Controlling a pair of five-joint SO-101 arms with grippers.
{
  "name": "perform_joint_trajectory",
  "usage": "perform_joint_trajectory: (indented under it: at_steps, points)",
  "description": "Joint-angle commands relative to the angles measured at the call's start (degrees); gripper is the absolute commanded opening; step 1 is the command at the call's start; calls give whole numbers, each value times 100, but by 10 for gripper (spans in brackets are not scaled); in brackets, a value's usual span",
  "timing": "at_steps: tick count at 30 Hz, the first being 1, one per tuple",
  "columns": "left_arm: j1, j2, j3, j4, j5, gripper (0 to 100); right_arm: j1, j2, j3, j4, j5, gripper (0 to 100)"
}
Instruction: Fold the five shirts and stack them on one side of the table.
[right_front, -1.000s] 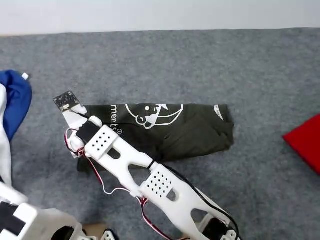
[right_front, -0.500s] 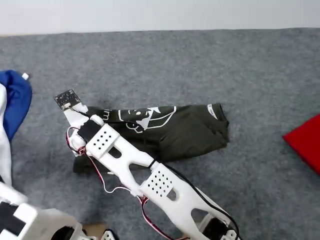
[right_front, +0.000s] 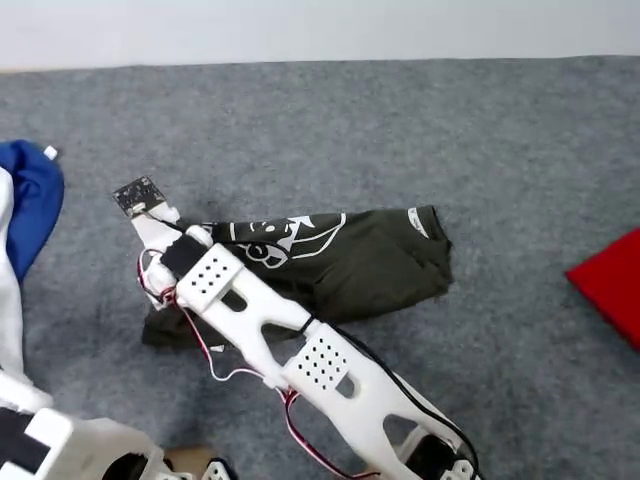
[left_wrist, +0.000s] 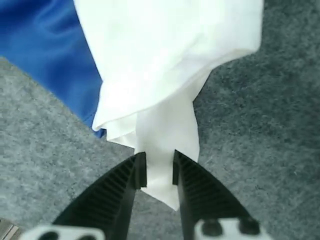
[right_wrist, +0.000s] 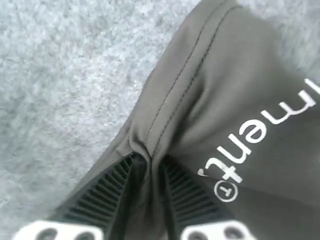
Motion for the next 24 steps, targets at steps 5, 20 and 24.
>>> perform_joint_trajectory:
  at_steps: [5,20,24]
  points:
    - [35,-308,-48,-70,-35,104,224,-980,-176,576,185,9]
    - [176,-308,-40,-123,-18,104,1103,-1868,-158,2026,510,9]
    - [404,-316,-40,-114,9,104,1631,-2105,-149,2026,976,9]
